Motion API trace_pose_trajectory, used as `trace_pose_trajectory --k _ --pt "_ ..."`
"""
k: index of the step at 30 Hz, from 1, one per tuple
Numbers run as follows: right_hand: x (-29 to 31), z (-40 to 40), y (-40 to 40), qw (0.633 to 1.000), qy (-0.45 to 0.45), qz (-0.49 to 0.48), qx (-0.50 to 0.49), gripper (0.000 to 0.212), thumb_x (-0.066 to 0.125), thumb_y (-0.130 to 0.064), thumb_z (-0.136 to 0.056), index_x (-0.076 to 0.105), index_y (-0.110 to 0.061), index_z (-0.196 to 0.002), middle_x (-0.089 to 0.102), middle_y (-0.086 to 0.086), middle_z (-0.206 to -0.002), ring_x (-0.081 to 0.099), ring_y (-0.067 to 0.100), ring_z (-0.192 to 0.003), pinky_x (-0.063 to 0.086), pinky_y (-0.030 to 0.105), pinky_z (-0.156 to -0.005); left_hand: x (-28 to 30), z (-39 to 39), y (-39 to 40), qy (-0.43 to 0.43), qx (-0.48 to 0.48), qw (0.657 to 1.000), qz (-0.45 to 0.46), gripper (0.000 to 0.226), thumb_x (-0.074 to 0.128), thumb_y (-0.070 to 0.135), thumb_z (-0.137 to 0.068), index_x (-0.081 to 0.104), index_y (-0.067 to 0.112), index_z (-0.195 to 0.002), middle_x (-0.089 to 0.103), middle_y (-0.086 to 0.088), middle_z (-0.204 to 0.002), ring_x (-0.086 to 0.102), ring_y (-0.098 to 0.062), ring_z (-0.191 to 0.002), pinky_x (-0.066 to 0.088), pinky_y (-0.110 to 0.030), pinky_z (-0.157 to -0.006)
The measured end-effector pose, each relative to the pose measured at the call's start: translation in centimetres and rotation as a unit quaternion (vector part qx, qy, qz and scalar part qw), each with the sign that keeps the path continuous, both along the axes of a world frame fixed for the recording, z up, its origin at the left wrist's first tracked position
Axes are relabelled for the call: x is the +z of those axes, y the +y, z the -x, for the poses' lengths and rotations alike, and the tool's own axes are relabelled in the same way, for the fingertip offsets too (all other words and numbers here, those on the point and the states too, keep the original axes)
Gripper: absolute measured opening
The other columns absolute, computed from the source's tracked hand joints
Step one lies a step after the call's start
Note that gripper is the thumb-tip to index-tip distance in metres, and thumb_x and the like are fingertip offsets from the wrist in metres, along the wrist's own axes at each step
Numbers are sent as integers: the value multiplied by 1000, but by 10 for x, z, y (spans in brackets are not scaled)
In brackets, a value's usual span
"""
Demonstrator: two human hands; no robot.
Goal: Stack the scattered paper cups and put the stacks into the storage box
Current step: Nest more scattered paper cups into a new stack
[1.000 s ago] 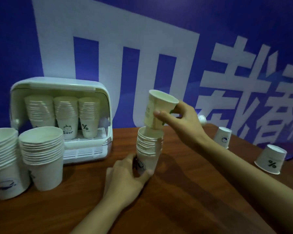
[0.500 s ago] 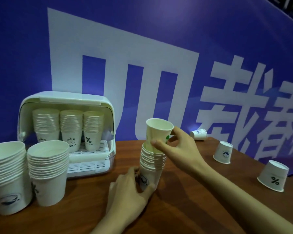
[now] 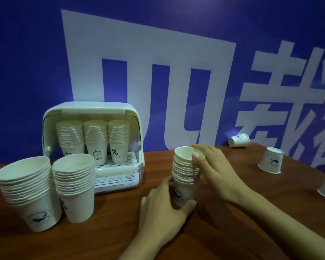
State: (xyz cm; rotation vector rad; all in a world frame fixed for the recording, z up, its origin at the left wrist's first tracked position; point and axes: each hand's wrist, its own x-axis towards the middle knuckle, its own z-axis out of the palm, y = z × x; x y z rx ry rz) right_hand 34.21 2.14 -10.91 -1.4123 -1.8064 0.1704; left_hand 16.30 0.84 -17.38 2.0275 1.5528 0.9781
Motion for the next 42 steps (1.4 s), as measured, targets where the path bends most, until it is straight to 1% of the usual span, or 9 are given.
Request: trace_pose_trajectory --k 5,8,12,16,22,29,33,38,42 --pt "0 0 2 997 -64 31 3 80 14 -78 -87 47 -36 -147 46 -15 -147 33 10 -138 26 44 -116 1 4 2 1 -2 1000 2 76 69 71 -85 35 47 -150 60 21 -141 54 -13 -136 38 -36 -107" --pt "3 -19 0 998 60 32 16 67 23 -64 -99 47 -28 -150 47 -10 -151 39 6 -139 26 32 -116 -1 4 1 0 -4 1000 2 75 70 69 -85 39 44 -149 61 17 -142 55 -15 -135 41 -39 -109" --pt "-17 -107 31 962 172 -38 -206 46 58 -40 -99 53 -18 -138 56 1 -134 52 19 -126 40 37 -109 -3 1 0 -17 -6 1000 12 79 71 69 -84 39 43 -150 61 15 -141 57 -16 -132 44 -46 -114" --pt "-35 -191 64 892 180 1 -414 75 72 -33 -90 34 -13 -151 40 13 -152 37 33 -142 29 52 -118 -5 -1 2 -28 3 999 22 80 73 71 -80 37 46 -148 61 17 -137 59 -15 -129 48 -49 -112" --pt "-59 -251 101 861 180 48 -473 110 83 -39 -80 9 -22 -160 28 15 -162 25 38 -150 24 59 -120 -8 1 6 -46 1 998 33 74 73 77 -72 42 51 -135 60 26 -123 60 -10 -123 49 -49 -111" --pt "-64 -234 94 909 21 -29 -416 78 84 -37 -75 44 -23 -141 48 14 -136 38 35 -131 35 50 -109 -8 1 8 -28 -5 999 47 89 57 93 -57 49 50 -134 64 23 -126 62 -10 -119 53 -48 -106" --pt "-50 -191 48 945 157 -103 -268 76 90 -24 -70 46 -21 -132 52 0 -123 52 20 -116 53 34 -93 -7 -1 2 -121 -1 993 0 79 81 72 -68 50 43 -135 63 18 -128 62 -7 -117 53 -39 -102" --pt "-6 -112 -23 922 380 -48 -51 68 89 -20 -72 49 -13 -127 59 3 -117 65 22 -106 60 31 -84 6 -8 -32 -166 24 931 -324 51 72 41 -83 56 19 -126 51 2 -131 55 -17 -119 45 -18 -99" --pt "4 -56 -80 892 419 129 108 49 71 -57 -75 72 -25 -111 76 3 -104 70 21 -97 55 33 -86 15 -40 -68 -239 -89 942 -218 85 79 57 -74 43 30 -146 49 11 -144 55 -12 -133 49 -23 -103"
